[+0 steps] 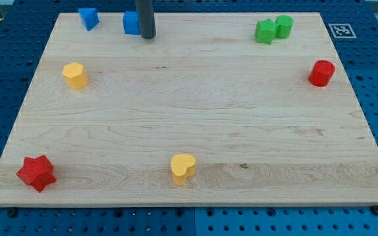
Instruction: Push the blue triangle closer to the blue cube
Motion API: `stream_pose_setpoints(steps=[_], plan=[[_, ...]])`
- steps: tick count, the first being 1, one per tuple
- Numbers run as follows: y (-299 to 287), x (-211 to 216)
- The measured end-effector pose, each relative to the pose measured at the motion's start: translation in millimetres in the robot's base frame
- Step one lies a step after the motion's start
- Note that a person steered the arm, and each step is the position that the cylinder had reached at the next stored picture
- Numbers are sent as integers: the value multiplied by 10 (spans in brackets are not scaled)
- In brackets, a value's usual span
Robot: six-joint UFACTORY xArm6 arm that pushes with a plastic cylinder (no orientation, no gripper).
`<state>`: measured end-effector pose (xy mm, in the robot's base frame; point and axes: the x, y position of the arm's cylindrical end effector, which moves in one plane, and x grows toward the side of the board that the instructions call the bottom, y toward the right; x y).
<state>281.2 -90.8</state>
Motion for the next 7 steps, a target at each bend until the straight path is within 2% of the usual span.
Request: stream_pose_setpoints(steps=[1, 3, 4, 5, 7], plan=[[-321, 69], [-1568, -88], [-1693, -625], [-1690, -745], [-1389, -701]])
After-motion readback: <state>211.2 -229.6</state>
